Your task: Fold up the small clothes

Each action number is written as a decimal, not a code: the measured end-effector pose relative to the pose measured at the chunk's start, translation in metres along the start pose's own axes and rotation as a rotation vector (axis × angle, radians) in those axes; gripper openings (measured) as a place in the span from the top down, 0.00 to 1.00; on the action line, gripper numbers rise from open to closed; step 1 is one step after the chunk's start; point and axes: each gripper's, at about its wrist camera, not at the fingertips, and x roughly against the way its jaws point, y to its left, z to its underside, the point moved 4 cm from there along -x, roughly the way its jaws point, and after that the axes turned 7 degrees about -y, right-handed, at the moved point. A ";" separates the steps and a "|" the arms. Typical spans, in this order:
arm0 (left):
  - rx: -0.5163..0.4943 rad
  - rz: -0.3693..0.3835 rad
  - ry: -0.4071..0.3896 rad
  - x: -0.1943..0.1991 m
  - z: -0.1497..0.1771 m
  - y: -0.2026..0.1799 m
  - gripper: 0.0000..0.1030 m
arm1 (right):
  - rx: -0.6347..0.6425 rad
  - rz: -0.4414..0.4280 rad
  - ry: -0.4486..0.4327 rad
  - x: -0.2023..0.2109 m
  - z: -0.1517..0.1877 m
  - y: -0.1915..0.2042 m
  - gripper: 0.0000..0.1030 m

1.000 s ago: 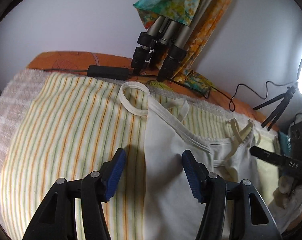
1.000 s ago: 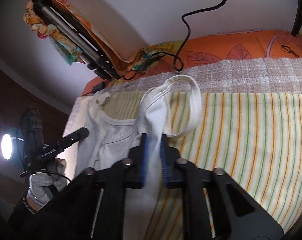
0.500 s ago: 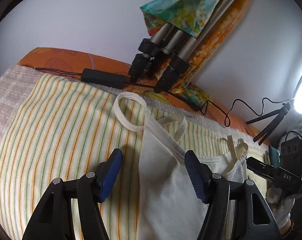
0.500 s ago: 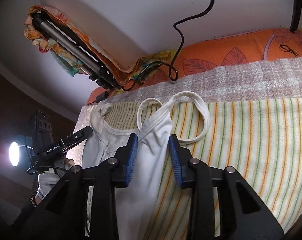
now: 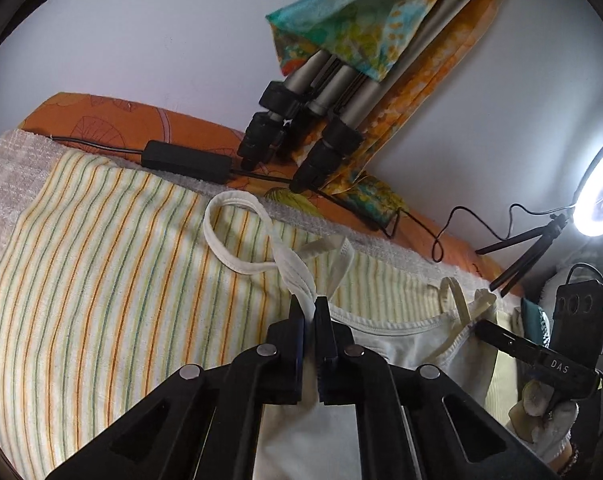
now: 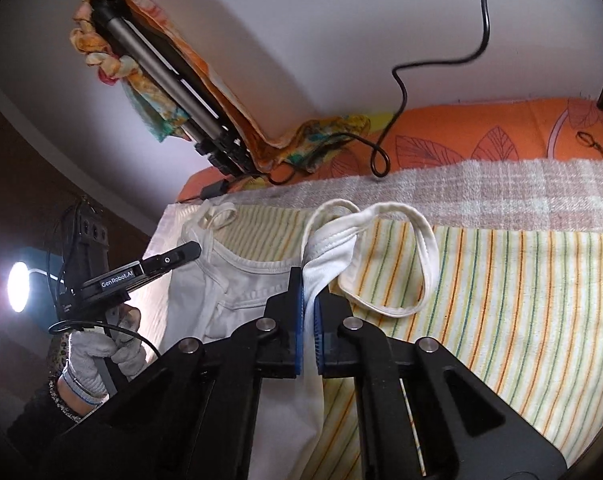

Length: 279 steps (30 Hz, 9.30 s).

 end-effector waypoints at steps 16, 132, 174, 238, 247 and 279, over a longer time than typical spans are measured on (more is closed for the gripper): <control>-0.094 0.040 -0.091 0.104 0.017 -0.045 0.99 | 0.105 -0.020 -0.080 0.096 0.022 0.080 0.95; 0.146 -0.023 0.164 0.162 0.175 0.000 0.85 | -0.424 -0.101 0.116 0.082 0.178 0.038 0.82; 0.072 -0.027 0.163 0.153 0.175 -0.034 0.56 | -0.161 0.079 0.114 0.122 0.163 0.034 0.58; -0.362 0.254 -0.009 -0.032 0.144 -0.444 0.94 | 0.138 0.564 -0.227 0.383 -0.004 -0.148 0.92; -0.390 0.223 0.051 -0.090 0.159 -0.479 0.91 | 0.123 0.630 -0.208 0.387 -0.014 -0.220 0.92; -0.497 0.106 -0.032 0.009 0.158 -0.462 0.00 | 0.151 0.751 -0.283 0.420 0.002 -0.147 0.12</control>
